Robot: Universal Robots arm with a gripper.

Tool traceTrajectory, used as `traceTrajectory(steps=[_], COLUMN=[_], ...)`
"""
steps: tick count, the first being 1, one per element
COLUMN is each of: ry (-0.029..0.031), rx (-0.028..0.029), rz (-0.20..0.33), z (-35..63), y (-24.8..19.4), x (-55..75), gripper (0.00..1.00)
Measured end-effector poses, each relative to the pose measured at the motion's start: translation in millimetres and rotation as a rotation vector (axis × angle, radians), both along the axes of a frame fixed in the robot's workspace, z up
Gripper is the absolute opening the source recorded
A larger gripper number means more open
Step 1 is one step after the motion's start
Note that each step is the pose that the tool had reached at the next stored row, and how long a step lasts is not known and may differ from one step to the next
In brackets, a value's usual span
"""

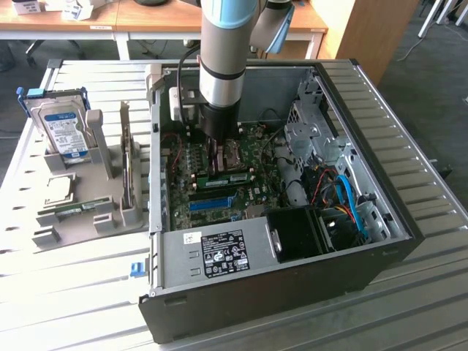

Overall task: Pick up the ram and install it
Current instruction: 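Press down the ram until it locks into place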

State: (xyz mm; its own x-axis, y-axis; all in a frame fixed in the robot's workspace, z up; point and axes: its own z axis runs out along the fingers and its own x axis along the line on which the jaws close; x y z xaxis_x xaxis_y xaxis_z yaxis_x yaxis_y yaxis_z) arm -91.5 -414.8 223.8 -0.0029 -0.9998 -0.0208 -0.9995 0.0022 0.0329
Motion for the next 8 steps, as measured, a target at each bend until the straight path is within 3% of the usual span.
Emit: traceTrajectory(steps=[8], ry=[0.0001], rx=[-0.0001], rz=[0.000], z=[-0.5], y=[0.0], x=[0.0], gripper=[0.11])
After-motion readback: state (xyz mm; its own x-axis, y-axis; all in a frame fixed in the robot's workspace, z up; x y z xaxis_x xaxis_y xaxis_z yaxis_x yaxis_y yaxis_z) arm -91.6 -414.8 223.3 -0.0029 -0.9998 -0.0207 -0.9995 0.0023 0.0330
